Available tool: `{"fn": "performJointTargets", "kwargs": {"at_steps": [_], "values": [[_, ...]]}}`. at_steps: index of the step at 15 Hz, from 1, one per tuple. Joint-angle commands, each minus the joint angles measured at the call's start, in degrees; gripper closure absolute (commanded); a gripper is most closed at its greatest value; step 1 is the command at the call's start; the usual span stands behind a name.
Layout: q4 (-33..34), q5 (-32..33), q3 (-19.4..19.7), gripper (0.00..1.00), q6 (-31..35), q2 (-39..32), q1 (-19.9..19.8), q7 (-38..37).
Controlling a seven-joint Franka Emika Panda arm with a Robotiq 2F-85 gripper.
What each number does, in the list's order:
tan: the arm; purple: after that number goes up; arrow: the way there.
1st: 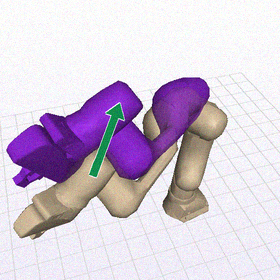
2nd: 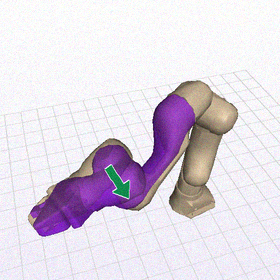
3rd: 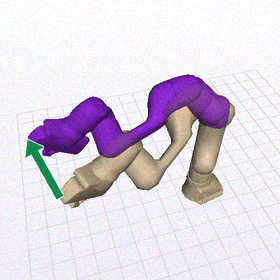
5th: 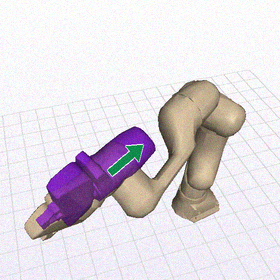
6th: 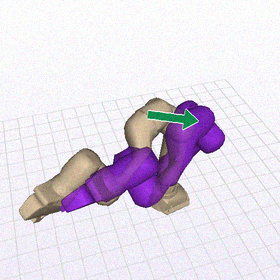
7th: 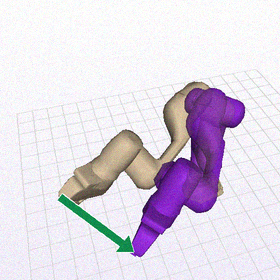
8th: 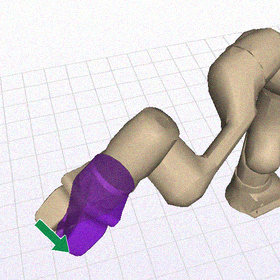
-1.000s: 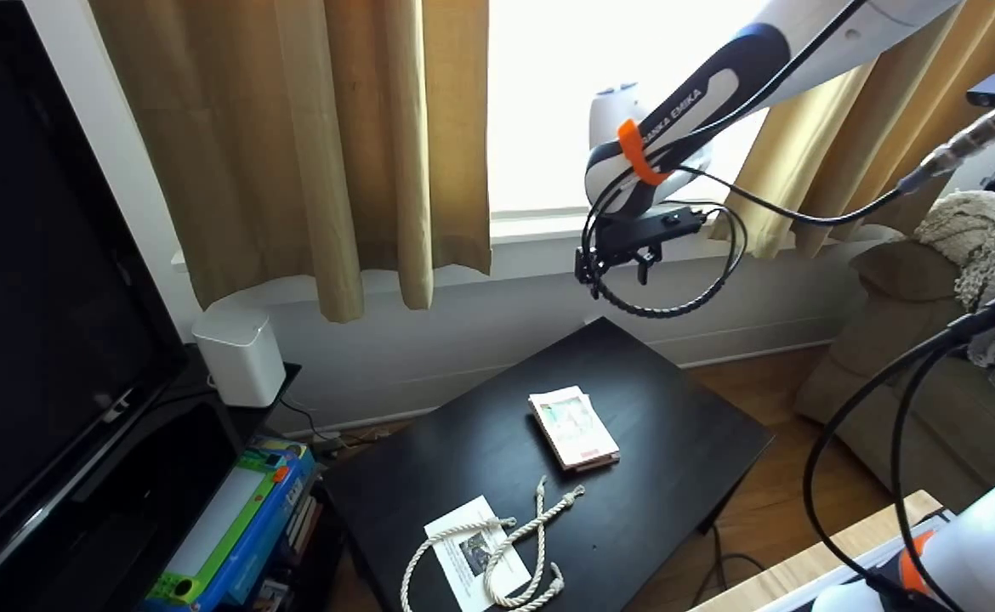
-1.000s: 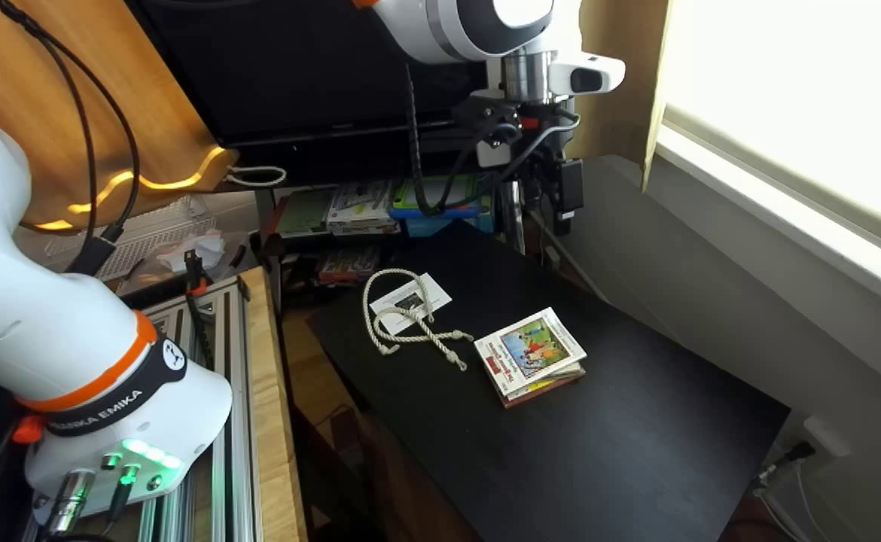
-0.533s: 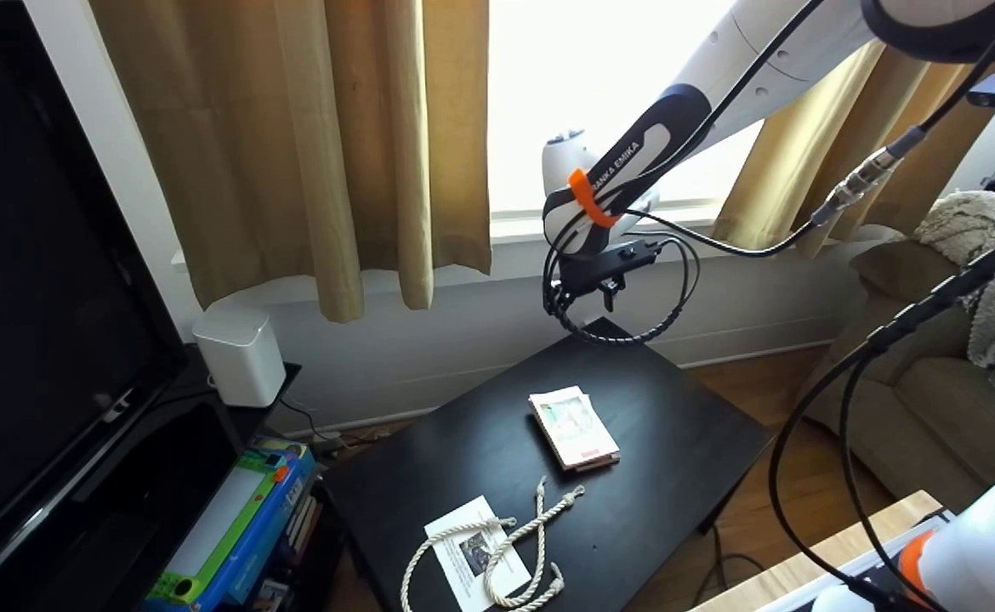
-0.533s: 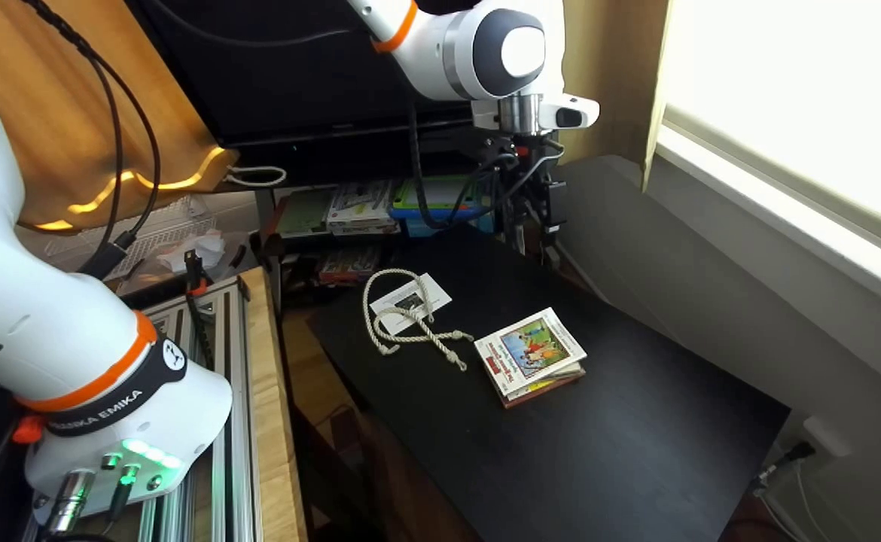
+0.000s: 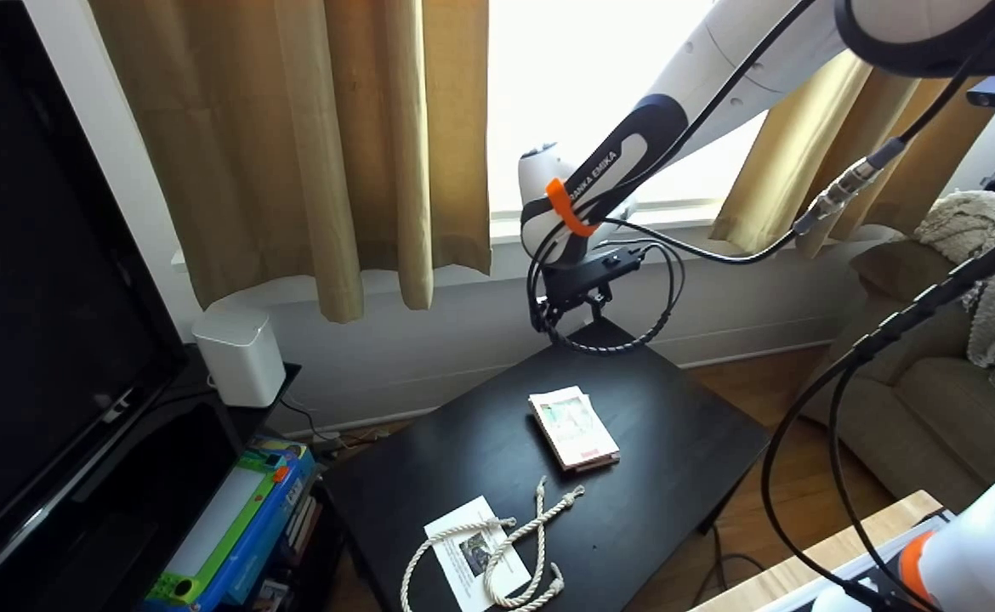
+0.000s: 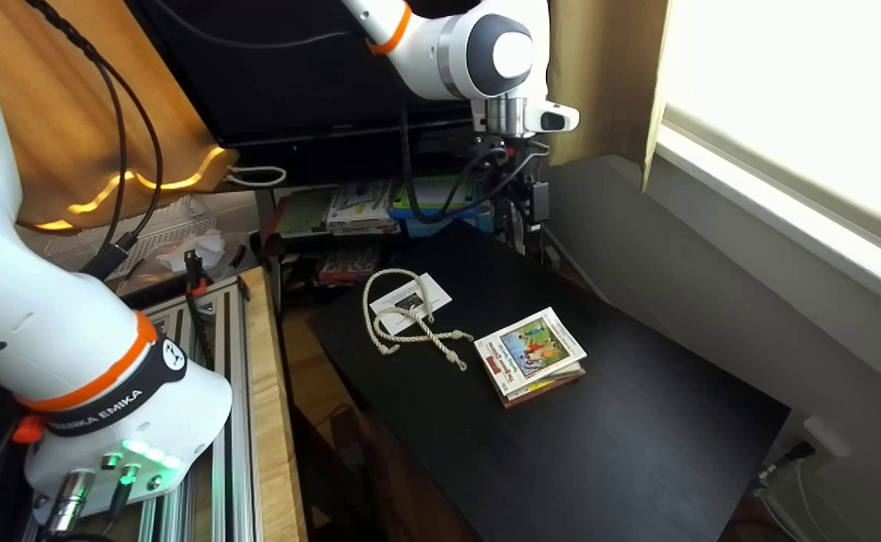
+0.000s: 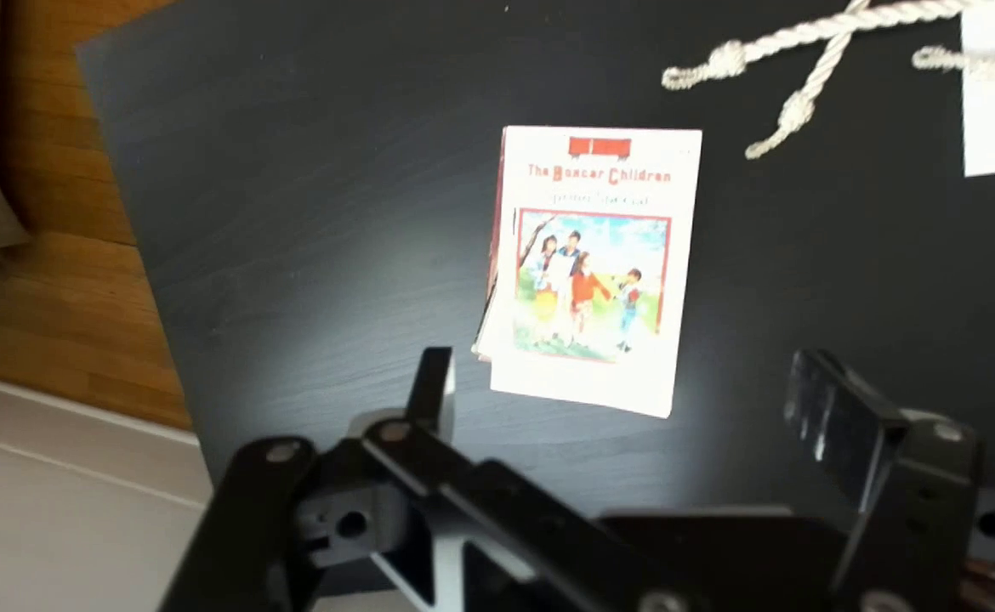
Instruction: Place the top two books on the left side of the table
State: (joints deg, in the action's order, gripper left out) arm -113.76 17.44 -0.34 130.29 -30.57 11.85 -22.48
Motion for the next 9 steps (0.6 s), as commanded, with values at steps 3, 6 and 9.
{"fn": "performJointTargets", "kwargs": {"at_steps": [3,6,9], "values": [[7.55,1.25,-0.1,0.0,-10.85,-10.31,6.86,-2.03],[9.54,2.93,1.08,0.0,-8.41,-15.79,9.47,-5.15],[12.0,3.34,2.19,0.0,-7.67,-20.76,11.11,-6.92]]}}
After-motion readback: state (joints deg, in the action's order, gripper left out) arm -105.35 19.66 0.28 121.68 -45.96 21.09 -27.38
